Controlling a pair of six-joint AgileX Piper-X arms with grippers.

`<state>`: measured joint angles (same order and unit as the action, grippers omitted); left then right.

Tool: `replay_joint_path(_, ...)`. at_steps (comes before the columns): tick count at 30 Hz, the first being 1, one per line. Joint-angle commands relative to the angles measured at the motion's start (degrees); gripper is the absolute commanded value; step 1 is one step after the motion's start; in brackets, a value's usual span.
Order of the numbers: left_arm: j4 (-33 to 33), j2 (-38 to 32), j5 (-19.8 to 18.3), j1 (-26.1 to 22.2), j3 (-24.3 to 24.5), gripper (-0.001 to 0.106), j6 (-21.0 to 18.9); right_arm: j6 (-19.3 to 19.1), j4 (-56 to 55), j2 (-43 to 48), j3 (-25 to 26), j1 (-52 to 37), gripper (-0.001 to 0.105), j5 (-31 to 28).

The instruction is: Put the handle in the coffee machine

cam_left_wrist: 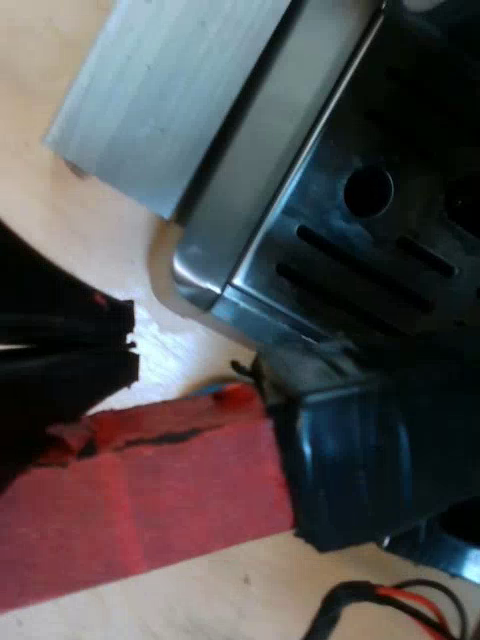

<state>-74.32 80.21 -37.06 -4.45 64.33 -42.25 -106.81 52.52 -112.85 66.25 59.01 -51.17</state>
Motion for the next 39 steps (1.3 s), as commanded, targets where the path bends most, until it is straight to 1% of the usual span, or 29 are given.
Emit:
replay_joint_path(1, -1.67, -1.88, -0.79, 3.34, 0.00, 0.000, -1.41, -0.14, 4.16, 2.58, 1.13, -0.14, 0.033, -0.04)
replay_joint_path(4, -1.66, -3.08, -0.53, 5.36, 0.00, 0.000, -2.94, -0.14, 4.16, 2.58, 1.13, -0.14, 0.033, -0.04)
replay_joint_path(6, -1.66, -3.48, -0.53, 6.23, 0.00, 0.000, -2.97, -0.14, 4.16, 2.58, 1.13, -0.14, 0.033, -0.04)
replay_joint_path(9, -2.07, -3.67, -0.53, 6.97, 0.00, 0.000, -5.40, -0.14, 4.16, 2.58, 1.13, -0.14, 0.033, -0.04)
replay_joint_path(14, -2.76, -3.67, -0.53, 7.42, -0.12, 0.000, -5.52, -0.14, 3.70, 2.58, 1.13, -0.01, 0.035, -0.04)
replay_joint_path(20, -3.18, -3.67, -0.53, 7.62, -0.12, 0.000, -5.99, -0.14, 2.00, 2.82, 0.91, 0.46, 0.042, -0.43)
replay_joint_path(22, -3.39, -3.67, -0.53, 7.62, -0.12, 0.000, -5.99, 0.11, 1.32, 3.54, -0.28, 1.19, 0.045, -0.77)
replay_joint_path(25, -3.24, -3.67, -0.53, 7.78, -0.12, 0.000, -6.91, 0.36, 1.17, 4.34, -2.16, 1.86, 0.047, -2.13)
replay_joint_path(28, -3.19, -3.67, -0.53, 7.78, -0.12, 0.000, -6.90, 0.35, 1.17, 5.27, -3.72, 2.44, 0.048, -2.15)
replay_joint_path(36, -3.19, -3.67, -0.74, 7.94, -0.75, 0.000, -7.83, 2.08, 1.17, 9.20, -8.78, 3.73, 0.049, -2.15)
replay_joint_path(39, -3.14, -4.11, -1.06, 7.94, -1.27, 0.000, -8.38, 2.16, 0.67, 11.48, -10.97, 4.69, 0.049, -2.15)
